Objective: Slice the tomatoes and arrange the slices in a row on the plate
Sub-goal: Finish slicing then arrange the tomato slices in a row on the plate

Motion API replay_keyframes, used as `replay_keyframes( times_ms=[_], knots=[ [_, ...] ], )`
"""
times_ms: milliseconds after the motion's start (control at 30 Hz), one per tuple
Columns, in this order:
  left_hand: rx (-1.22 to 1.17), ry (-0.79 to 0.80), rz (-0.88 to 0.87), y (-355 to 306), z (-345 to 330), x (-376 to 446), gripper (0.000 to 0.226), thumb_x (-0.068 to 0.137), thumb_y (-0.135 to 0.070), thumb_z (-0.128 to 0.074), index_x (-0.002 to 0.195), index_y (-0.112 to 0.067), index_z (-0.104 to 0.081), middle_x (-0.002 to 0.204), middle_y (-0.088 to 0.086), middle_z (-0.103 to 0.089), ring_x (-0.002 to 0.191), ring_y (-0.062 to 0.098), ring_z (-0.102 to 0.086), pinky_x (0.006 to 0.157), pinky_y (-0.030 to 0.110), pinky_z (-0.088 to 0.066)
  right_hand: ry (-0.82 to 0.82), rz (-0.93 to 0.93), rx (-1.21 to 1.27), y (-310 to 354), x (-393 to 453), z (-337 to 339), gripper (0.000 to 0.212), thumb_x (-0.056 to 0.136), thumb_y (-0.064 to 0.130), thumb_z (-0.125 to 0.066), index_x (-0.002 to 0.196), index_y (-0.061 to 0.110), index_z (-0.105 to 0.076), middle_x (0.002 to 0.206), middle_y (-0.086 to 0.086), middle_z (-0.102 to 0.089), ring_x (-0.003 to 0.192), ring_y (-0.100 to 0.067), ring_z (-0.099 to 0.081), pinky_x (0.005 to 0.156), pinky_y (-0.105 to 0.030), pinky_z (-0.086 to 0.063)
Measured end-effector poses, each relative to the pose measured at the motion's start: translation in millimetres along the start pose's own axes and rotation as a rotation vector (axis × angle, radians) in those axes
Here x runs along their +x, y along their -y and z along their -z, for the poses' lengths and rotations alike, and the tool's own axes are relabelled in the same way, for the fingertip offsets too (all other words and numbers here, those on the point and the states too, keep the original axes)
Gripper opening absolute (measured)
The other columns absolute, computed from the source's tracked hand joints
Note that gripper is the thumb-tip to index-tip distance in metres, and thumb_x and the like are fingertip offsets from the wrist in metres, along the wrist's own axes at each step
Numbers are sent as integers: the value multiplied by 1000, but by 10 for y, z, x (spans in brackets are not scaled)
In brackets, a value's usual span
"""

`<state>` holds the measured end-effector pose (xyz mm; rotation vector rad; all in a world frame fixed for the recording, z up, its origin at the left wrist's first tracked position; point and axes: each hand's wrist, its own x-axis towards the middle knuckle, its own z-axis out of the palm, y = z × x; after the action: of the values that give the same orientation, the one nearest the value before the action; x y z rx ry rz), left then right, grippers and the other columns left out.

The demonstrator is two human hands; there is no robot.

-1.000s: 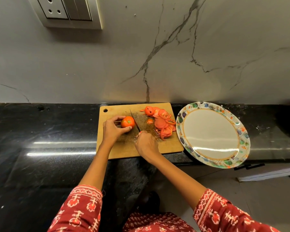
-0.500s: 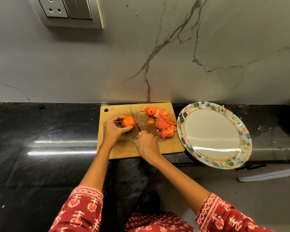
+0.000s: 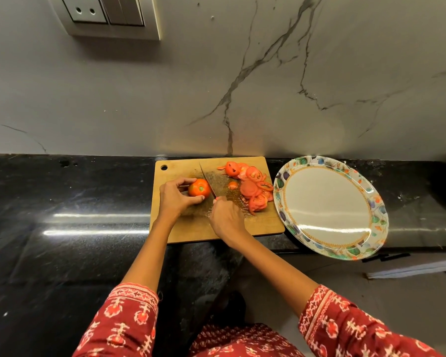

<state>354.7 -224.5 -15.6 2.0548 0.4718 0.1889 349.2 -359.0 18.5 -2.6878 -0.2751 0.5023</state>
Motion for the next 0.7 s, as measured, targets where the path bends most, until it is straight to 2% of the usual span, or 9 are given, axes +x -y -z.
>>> replay_keyframes(
  times_ms=[100,233,500,700],
  knots=[
    [-26,-7,30,-9,6,14,48,64,-7,-82,109,-7,-65,116,11,-62,107,21,-57,80,24,-47,-3,14,22,-42,-38,-13,26,99,11,-35,119,1,-49,115,-18,-61,109,-33,-57,83,-36,-43],
    [-11,12,35,0,1,17,49,64,-9,-83,109,-8,-65,117,11,-62,108,22,-58,83,27,-48,34,-31,41,65,149,16,29,99,15,-38,122,2,-50,120,-18,-59,113,-34,-56,86,-38,-44],
    [-24,29,88,-97,62,92,49,63,-9,-83,109,-6,-65,116,11,-63,100,15,-57,76,19,-46,40,10,7,-37,131,-63,29,99,16,-39,121,0,-48,118,-20,-60,112,-36,-56,87,-39,-44],
    [-34,12,95,-74,52,64,48,63,-10,-83,107,-6,-66,116,11,-63,102,17,-58,78,22,-47,56,15,56,50,285,-42,29,100,17,-36,121,2,-52,118,-19,-60,111,-34,-57,83,-36,-44]
  ],
)
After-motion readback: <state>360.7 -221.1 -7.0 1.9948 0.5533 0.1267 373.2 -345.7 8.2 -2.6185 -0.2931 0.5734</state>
